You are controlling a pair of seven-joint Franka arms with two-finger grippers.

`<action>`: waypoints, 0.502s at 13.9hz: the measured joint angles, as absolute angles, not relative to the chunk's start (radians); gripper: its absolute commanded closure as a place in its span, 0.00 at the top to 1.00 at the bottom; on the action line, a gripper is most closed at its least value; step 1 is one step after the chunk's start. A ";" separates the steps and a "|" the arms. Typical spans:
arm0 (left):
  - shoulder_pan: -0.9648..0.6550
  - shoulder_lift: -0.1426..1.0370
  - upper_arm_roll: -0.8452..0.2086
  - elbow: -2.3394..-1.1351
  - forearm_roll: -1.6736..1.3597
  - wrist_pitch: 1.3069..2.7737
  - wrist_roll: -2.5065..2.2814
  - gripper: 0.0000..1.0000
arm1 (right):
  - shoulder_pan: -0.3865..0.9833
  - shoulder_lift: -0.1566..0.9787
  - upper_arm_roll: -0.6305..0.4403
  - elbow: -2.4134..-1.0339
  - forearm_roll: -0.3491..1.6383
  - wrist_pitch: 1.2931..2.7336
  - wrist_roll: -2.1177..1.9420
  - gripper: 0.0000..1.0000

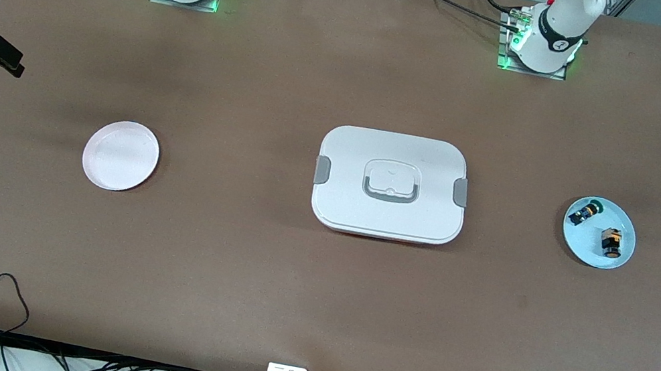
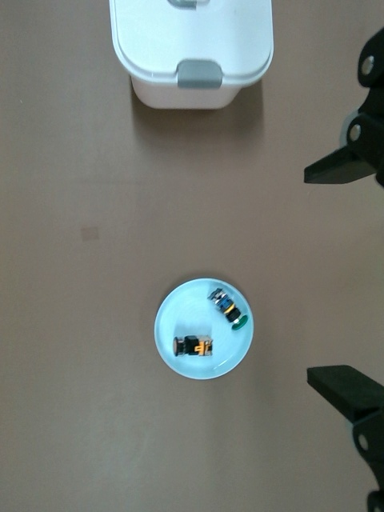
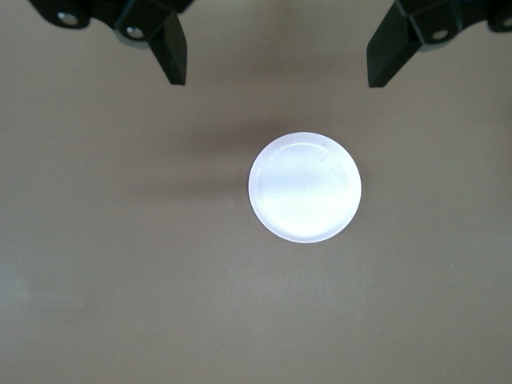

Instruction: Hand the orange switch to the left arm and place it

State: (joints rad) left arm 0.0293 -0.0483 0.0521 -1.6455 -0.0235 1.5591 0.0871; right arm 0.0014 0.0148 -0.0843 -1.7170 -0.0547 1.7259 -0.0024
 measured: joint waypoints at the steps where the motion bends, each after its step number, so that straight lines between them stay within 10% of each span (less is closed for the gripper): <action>1: 0.029 -0.047 0.045 -1.640 -0.025 1.552 0.074 1.00 | 0.001 0.021 -0.084 -1.703 -0.054 1.726 -0.003 1.00; 7: 0.030 -0.034 0.020 -1.640 -0.025 1.551 0.051 1.00 | 0.001 0.045 -0.082 -1.666 -0.047 1.703 -0.003 1.00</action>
State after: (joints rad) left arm 0.0296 -0.0339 0.0199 -1.6397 -0.0247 1.5511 0.0510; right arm 0.0015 0.0446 -0.0820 -1.6660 -0.0467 1.7032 -0.0033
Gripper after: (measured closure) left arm 0.000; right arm 0.000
